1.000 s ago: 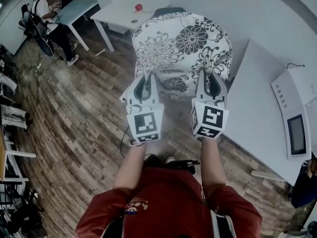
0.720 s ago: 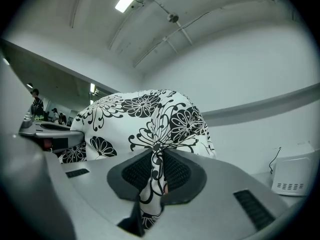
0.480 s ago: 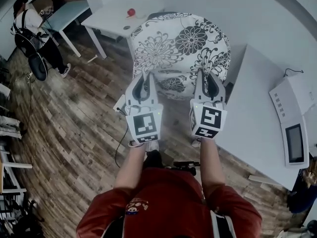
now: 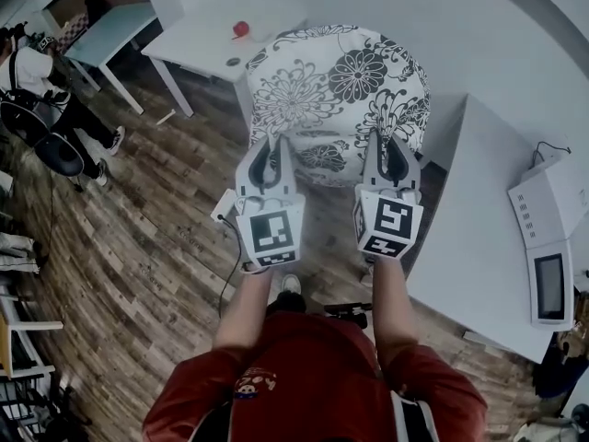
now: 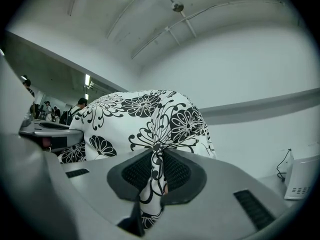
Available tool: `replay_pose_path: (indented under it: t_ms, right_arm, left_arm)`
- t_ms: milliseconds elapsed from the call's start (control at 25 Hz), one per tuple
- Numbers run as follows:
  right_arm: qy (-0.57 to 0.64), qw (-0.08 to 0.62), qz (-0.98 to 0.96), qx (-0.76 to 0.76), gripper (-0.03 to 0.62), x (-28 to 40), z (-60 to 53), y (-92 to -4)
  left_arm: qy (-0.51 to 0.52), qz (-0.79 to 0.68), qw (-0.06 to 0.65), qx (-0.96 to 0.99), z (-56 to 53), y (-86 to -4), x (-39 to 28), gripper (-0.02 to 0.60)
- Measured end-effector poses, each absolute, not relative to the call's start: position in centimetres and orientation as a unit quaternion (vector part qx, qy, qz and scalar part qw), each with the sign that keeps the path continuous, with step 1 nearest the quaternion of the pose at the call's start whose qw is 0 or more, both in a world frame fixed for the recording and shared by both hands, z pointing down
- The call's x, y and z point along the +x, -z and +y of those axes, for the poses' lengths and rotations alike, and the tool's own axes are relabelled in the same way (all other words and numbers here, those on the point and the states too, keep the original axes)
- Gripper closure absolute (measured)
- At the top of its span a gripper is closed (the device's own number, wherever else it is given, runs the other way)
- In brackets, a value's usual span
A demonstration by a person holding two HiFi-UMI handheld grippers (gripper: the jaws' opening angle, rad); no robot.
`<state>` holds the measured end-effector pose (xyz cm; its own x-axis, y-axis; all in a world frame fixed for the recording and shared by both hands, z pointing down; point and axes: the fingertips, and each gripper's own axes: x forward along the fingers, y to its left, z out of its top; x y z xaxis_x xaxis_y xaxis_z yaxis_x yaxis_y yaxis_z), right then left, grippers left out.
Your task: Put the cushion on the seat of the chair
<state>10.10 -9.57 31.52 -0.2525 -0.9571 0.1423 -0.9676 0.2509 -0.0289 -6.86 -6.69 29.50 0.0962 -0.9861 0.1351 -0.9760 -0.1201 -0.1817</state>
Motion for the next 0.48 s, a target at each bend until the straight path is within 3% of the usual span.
replay_pose_path:
  t_ms: [480]
  right_arm:
    - [-0.035, 0.044, -0.774, 0.631, 0.534, 9.96, -9.36, -31.34]
  left_arm:
    - [0.091, 0.645, 0.032, -0.758, -7.00, -29.71, -7.03, 0.532]
